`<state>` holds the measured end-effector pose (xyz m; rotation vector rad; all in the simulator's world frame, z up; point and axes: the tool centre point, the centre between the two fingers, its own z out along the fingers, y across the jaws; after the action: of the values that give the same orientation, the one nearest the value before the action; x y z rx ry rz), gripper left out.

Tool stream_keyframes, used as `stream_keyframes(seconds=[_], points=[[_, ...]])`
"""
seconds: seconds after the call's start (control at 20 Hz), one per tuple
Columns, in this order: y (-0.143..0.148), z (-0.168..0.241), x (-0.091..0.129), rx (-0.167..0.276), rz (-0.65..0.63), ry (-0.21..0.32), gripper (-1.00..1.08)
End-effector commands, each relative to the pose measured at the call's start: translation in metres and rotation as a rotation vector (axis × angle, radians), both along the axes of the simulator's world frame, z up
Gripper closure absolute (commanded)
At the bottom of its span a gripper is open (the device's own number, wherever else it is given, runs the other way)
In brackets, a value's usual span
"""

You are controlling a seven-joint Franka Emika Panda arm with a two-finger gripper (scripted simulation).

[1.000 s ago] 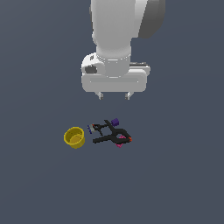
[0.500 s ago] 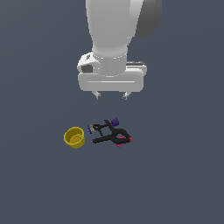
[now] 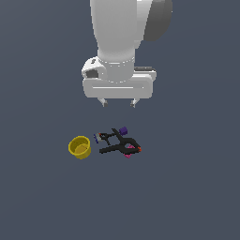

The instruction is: Pick up a designated object from a clutter of objects.

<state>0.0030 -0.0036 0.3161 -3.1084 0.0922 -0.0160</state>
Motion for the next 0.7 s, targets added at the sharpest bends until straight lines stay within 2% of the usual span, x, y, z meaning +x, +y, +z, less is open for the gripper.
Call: stream_keyframes(seconds=[0.0, 0.65], points=[[0.000, -0.003, 0.000, 0.000, -0.012, 0.001, -0.92], [0.005, -0.053, -0.003, -0.001, -0.195, 0.009, -0.92]])
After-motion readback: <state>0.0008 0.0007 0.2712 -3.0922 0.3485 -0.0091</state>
